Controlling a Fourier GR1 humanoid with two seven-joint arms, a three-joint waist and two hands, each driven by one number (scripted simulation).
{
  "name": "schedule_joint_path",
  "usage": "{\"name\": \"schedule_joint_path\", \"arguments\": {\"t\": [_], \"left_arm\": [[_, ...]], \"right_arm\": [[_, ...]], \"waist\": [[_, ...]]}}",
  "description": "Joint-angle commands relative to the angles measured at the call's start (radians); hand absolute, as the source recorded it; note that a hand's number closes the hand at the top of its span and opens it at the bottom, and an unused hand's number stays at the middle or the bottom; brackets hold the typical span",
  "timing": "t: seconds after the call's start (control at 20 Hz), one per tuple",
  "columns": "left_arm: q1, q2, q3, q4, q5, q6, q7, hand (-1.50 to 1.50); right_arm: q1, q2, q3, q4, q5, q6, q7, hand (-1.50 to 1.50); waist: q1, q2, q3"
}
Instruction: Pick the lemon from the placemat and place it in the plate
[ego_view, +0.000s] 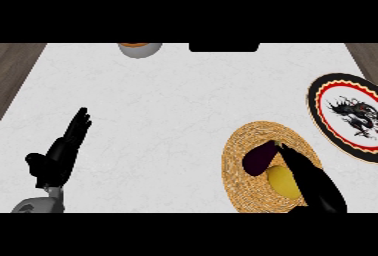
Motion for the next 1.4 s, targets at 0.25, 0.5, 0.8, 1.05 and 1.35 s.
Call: {"name": "schedule_joint_path", "arguments": {"t": [0.25, 0.5, 0.8, 1.05, 1.35], "left_arm": [[-0.056, 0.008, 0.043, 0.057, -0.002, -0.034, 0.004, 0.0], [-0.03, -0.035, 0.013, -0.027, -0.042, 0.011, 0.054, 0.0], [0.021, -0.006, 0.054, -0.033, -0.003, -0.008, 0.027, 0.0], [0.007, -0.028, 0.039, -0.023, -0.023, 0.012, 0.003, 0.0], [0.048, -0.01, 0.042, -0.037, 0.0, -0.034, 0.006, 0.0]], "right_arm": [[-0.058, 0.06, 0.018, 0.23, 0.056, -0.048, -0.199, 1.5], [-0.046, 0.027, -0.021, 0.062, 0.043, 0.035, -0.17, 1.5], [0.033, -0.276, -0.491, 0.347, -0.209, -0.065, -0.426, 1.5], [0.011, -0.433, -0.711, 0.573, -0.299, -0.11, -0.626, 1.5], [0.045, -0.568, -0.877, 0.86, -0.401, -0.09, -1.009, 1.5]], "waist": [[0.0, 0.002, 0.0], [-0.002, -0.001, 0.0], [-0.06, 0.002, 0.008], [-0.044, 0.005, 0.01], [-0.016, 0.0, 0.009]]}}
